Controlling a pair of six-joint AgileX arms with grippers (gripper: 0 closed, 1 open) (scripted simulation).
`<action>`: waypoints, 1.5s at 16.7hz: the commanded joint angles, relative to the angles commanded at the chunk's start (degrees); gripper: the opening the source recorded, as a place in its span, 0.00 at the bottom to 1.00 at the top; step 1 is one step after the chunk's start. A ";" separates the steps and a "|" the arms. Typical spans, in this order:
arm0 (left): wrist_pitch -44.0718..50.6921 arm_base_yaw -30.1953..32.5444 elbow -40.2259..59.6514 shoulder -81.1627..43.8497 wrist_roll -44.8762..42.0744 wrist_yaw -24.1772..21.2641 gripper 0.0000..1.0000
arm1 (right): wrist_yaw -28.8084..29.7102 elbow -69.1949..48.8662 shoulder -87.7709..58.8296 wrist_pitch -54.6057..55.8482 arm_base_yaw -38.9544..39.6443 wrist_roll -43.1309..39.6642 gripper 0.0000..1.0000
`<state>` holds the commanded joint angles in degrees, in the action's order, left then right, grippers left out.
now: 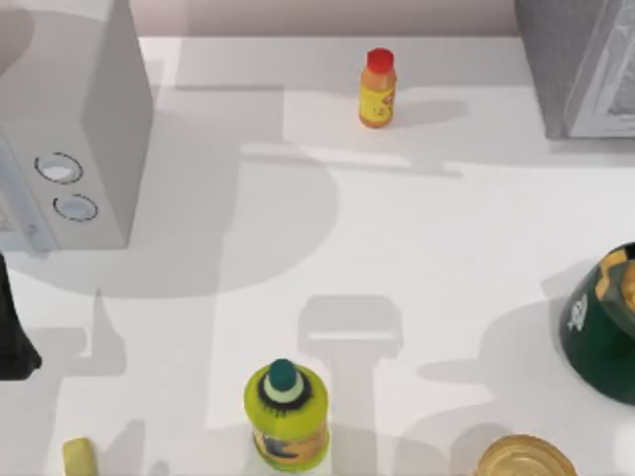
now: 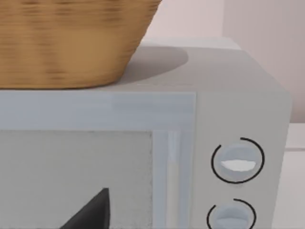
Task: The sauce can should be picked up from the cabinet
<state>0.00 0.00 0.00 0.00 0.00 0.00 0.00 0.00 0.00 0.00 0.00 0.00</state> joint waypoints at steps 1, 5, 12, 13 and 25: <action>0.00 0.00 0.00 0.00 0.00 0.00 1.00 | 0.06 0.01 -0.29 -0.14 0.16 0.11 0.00; 0.00 0.00 0.00 0.00 0.00 0.00 1.00 | 0.90 -3.10 -3.25 3.37 1.02 -0.03 0.00; 0.00 0.00 0.00 0.00 0.00 0.00 1.00 | 3.31 -15.62 -30.37 28.99 10.43 -0.42 0.00; 0.00 0.00 0.00 0.00 0.00 0.00 1.00 | 3.48 -17.27 -36.18 33.65 12.45 -0.43 0.00; 0.00 0.00 0.00 0.00 0.00 0.00 1.00 | 2.29 -29.54 -105.94 81.22 37.83 0.41 0.00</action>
<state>0.00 0.00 0.00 0.00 0.00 0.00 2.29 -29.53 -105.94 81.22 37.83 0.41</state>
